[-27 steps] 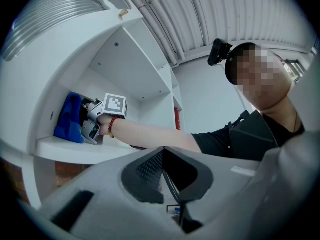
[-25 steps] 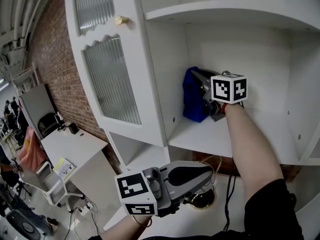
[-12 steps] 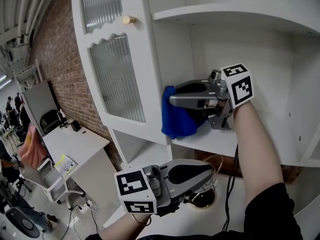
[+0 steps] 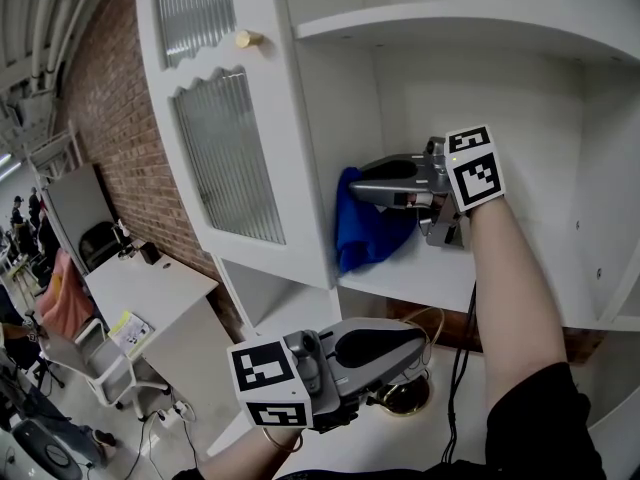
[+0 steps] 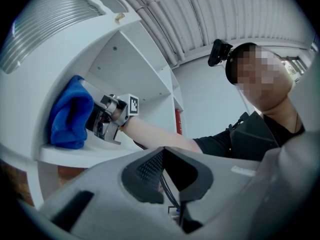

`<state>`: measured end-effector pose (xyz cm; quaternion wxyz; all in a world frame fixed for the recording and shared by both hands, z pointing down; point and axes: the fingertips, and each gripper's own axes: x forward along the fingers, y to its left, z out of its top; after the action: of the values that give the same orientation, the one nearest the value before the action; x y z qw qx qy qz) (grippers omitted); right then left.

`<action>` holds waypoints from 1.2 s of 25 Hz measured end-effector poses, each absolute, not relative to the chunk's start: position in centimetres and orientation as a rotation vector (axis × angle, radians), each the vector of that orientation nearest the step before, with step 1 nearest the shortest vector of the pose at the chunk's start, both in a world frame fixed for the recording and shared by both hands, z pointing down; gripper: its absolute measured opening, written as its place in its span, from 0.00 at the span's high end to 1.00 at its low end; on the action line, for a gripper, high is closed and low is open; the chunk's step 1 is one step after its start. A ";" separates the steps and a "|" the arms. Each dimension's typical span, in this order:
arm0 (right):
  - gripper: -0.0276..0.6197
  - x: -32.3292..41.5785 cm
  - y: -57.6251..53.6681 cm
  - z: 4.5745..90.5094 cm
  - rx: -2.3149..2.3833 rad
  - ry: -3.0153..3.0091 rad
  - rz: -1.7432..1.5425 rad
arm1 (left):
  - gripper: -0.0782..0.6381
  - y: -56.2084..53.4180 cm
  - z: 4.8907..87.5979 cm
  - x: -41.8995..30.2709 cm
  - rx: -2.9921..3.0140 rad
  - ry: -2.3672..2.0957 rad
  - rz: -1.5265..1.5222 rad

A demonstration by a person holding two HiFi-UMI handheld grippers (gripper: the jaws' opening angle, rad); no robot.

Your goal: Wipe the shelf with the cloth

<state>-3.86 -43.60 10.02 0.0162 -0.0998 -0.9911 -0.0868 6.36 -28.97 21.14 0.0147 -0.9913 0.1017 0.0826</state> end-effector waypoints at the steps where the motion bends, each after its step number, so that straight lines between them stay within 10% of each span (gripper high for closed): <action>1: 0.91 -3.7 -44.2 10.0 -0.274 -3.084 -0.280 | 0.90 -29.0 21.2 6.4 -3.086 0.316 0.256; 30: 0.90 0.3 -57.5 11.0 0.807 -2.748 -0.562 | 0.90 -29.5 21.6 6.8 -3.103 0.289 0.266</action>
<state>0.33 -57.52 11.00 0.1113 0.2750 -0.9356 -0.1913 6.75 -29.46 21.62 0.0069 -0.9921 0.0925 0.0850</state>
